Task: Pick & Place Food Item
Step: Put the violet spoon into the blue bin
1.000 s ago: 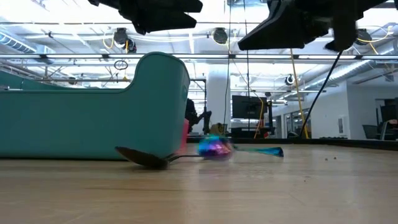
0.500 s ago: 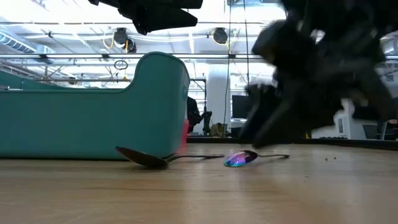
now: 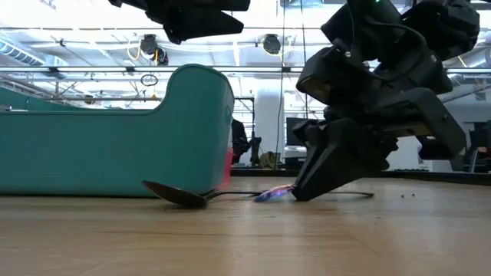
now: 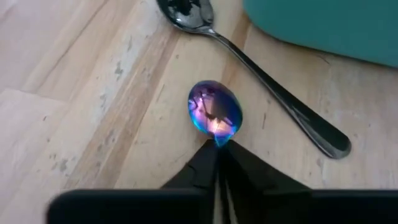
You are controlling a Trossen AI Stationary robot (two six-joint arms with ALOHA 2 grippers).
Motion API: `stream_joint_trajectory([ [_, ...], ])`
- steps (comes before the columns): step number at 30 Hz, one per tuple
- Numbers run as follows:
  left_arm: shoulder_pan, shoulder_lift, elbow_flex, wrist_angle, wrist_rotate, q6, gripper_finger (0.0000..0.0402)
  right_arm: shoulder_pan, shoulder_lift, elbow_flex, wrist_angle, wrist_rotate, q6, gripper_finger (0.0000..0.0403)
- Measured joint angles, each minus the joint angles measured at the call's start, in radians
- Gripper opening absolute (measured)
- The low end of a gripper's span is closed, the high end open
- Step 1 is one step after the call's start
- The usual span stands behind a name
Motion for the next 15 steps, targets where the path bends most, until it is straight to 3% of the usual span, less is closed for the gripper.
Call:
stream_joint_trajectory([
  [2,0.0,0.0,0.0,-0.003,0.0,-0.002,0.0269,0.0,0.0,0.0,-0.004,-0.005,-0.024,0.0011],
  [7,0.0,0.0,0.0,-0.004,0.0,-0.01,0.0269,0.008,-0.016,-0.002,-0.019,0.03,-0.041,0.0005],
  [12,0.0,0.0,0.0,0.0,0.007,-0.025,0.0269,0.049,-0.16,-0.01,-0.126,0.158,-0.093,0.0003],
  [15,0.0,-0.001,0.0,0.003,0.077,0.006,0.0269,0.069,-0.283,-0.006,-0.14,0.233,-0.053,0.0002],
])
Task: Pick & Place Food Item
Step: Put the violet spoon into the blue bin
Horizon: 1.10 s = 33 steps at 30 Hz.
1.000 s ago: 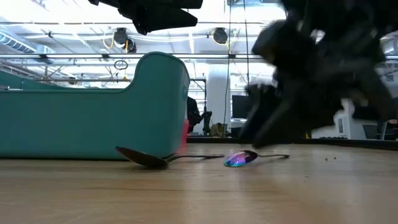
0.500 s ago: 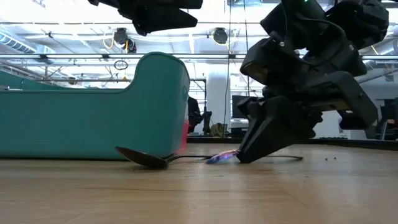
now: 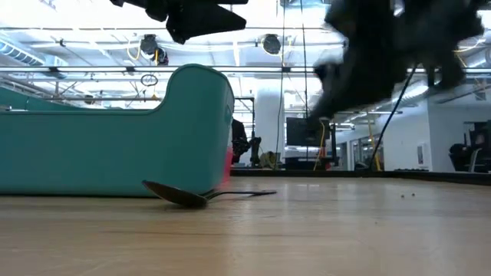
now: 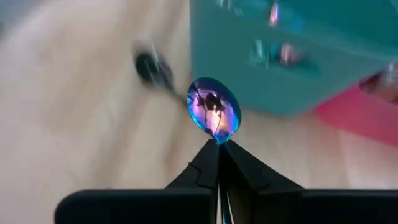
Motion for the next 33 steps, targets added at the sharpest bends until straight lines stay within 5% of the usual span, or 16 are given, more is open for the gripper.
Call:
stream_joint_trajectory([
  [7,-0.029,0.035,0.0,0.033,0.019,0.199,0.0269,0.012,-0.128,0.001,0.147,-0.063,0.091,0.0001],
  [15,-0.033,0.1,0.019,0.132,-0.094,0.357,0.0269,0.016,-0.104,0.0,0.267,-0.113,0.095,0.0001],
  [22,-0.031,0.118,0.044,0.138,-0.09,0.447,0.0266,0.008,-0.094,0.001,0.277,-0.112,0.117,0.0],
  [27,-0.02,0.118,0.045,0.136,-0.076,0.457,0.0215,0.01,-0.094,0.001,0.286,-0.115,0.117,0.0],
  [33,0.003,0.118,0.045,0.138,-0.002,0.449,0.0104,0.007,-0.096,0.001,0.29,-0.112,0.137,0.0],
])
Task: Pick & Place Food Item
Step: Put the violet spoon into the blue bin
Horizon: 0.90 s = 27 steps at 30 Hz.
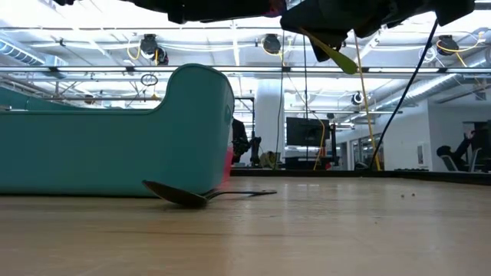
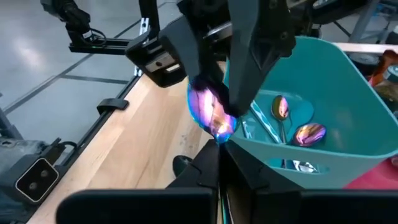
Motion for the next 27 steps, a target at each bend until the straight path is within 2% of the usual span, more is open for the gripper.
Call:
stream_joint_trajectory([
  [4,0.013,0.0,0.0,0.01,0.037,-0.009,0.0027,0.0,0.0,0.0,-0.005,-0.002,0.015,0.0],
  [7,0.013,0.0,0.0,0.034,0.016,-0.009,0.0011,-0.005,0.0,0.0,-0.003,0.0,0.026,0.0001],
  [10,-0.009,-0.008,0.0,0.04,-0.068,-0.001,0.0008,-0.011,0.0,0.002,-0.003,0.031,0.028,0.0014],
  [13,-0.051,-0.06,0.0,0.022,-0.203,0.006,0.0006,-0.01,-0.002,0.002,-0.025,0.062,0.017,0.0042],
  [17,-0.13,-0.162,-0.007,-0.092,-0.344,-0.019,0.0004,-0.004,-0.013,0.002,-0.066,0.078,0.005,0.009],
  [22,-0.235,-0.28,-0.054,-0.28,-0.52,-0.194,0.0004,0.007,-0.019,0.001,-0.099,0.076,0.005,0.0138],
  [27,-0.331,-0.394,-0.205,-0.379,-0.664,-0.541,0.0003,0.01,-0.019,0.001,-0.11,0.076,0.004,0.0161],
])
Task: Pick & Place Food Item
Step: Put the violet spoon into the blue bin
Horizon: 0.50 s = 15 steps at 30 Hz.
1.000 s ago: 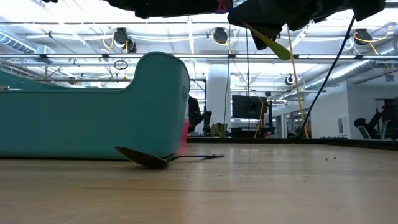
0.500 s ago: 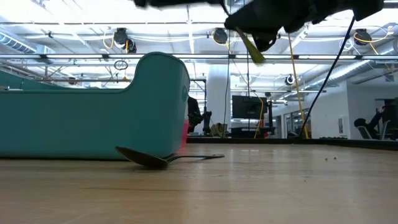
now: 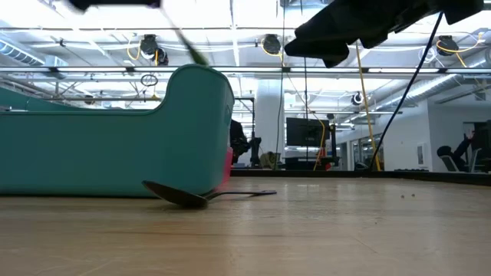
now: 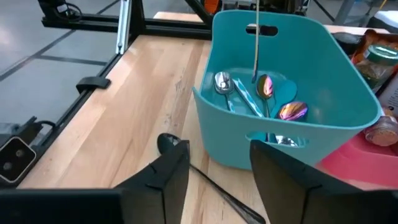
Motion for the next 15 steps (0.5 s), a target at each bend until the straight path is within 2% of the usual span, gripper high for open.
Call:
stream_joint_trajectory([
  [6,-0.068,-0.132,-0.232,0.001,-0.126,-0.458,0.0003,-0.008,0.02,0.0,0.022,0.002,0.001,0.0165],
  [10,-0.068,-0.188,-0.345,0.007,-0.099,-0.716,0.0007,-0.016,0.079,0.0,0.085,0.005,-0.014,0.0163],
  [15,-0.043,-0.203,-0.397,0.002,-0.021,-0.847,0.0013,-0.03,0.202,0.002,0.2,-0.001,-0.073,0.0169],
])
